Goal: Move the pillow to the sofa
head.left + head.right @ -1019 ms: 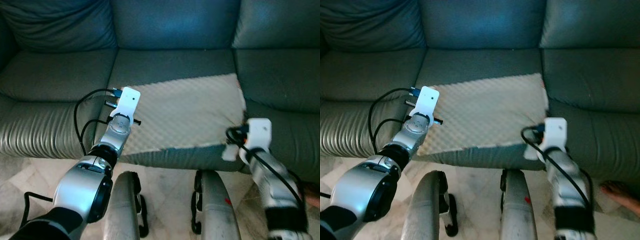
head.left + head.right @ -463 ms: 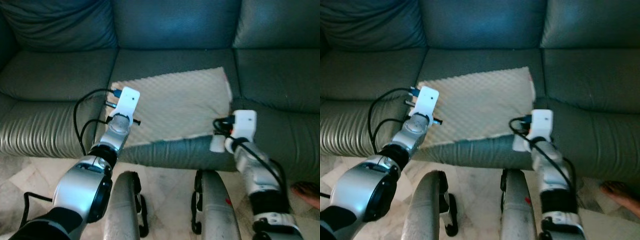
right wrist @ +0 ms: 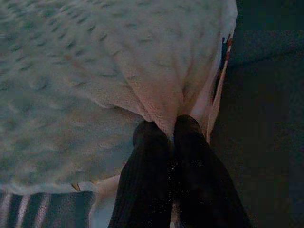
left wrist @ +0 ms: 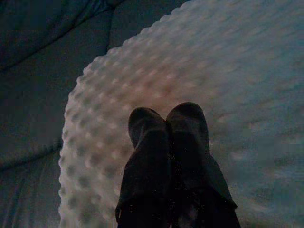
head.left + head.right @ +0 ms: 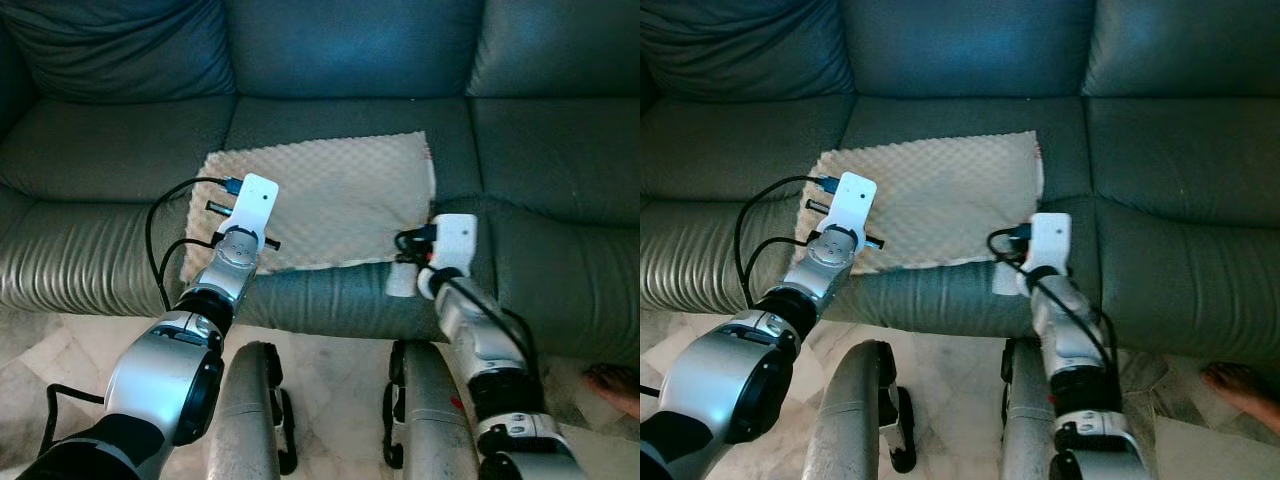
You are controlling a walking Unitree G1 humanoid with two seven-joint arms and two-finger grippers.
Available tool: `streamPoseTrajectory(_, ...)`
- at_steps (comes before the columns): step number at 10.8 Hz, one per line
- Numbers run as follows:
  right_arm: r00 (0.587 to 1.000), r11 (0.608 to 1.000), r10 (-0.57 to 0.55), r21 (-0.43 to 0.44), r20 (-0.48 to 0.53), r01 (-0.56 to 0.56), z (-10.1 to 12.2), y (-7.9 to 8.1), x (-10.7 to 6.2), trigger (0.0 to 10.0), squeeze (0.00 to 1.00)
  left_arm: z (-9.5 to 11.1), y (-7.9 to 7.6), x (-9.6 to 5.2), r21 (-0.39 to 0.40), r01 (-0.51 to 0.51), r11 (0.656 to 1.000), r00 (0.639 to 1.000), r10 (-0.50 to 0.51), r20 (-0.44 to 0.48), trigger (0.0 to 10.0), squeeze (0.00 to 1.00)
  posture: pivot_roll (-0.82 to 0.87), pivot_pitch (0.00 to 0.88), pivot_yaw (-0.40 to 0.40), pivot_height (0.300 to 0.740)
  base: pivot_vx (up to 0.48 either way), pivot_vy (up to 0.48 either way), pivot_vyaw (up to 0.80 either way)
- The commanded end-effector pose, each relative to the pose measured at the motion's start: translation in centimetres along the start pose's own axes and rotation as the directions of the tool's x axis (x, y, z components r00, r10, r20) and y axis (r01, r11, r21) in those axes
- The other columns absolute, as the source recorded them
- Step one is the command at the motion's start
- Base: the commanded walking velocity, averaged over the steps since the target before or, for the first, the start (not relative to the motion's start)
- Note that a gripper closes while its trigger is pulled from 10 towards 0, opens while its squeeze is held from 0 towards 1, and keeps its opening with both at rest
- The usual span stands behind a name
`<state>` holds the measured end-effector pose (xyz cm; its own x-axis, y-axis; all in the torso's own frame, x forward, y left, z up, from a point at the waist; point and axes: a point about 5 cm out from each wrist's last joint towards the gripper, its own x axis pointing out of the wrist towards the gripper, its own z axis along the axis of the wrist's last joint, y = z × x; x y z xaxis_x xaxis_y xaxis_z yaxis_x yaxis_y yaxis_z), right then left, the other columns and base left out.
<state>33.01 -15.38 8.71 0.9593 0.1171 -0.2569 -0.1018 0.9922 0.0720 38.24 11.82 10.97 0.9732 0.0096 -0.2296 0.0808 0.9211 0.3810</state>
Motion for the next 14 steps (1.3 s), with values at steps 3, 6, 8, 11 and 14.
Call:
streamPoseTrajectory(3,1.0,1.0,-0.018,0.004,-0.006,0.018,-1.3,0.5,-1.8,10.0,1.0,-0.8,0.3,-0.1,-0.006,0.003,1.0,1.0,-0.003,-0.018,10.0,0.0,-0.03,0.257,0.12,0.611,0.0,0.0,0.0)
streamPoseTrajectory(6,0.998,0.999,-0.045,0.004,-0.032,0.045,-2.6,0.6,-3.7,10.0,1.0,-0.6,0.2,-0.1,-0.015,0.002,1.0,1.0,-0.002,-0.014,10.0,0.0,-0.03,0.249,0.111,0.611,0.0,0.0,0.0)
streamPoseTrajectory(8,0.994,0.996,-0.085,0.01,-0.065,0.086,-3.6,0.2,-5.2,10.0,1.0,-0.5,0.3,-0.1,-0.026,0.0,1.0,1.0,0.0,-0.009,10.0,0.0,-0.04,0.241,0.106,0.611,0.0,0.0,0.0)
streamPoseTrajectory(11,0.991,0.993,-0.116,-0.026,-0.063,0.114,-4.4,0.0,-7.9,10.0,1.0,-0.1,0.9,-0.1,-0.075,-0.013,0.997,0.999,0.015,0.029,10.0,0.0,-0.06,0.202,0.093,0.611,0.0,0.0,0.0)
streamPoseTrajectory(14,0.996,0.992,-0.084,-0.098,0.004,0.084,-4.0,0.7,-10.0,10.0,1.0,0.0,2.6,-1.1,-0.247,-0.024,0.969,0.987,0.062,0.148,10.0,0.0,-0.06,0.125,0.069,0.611,0.0,0.0,0.0)
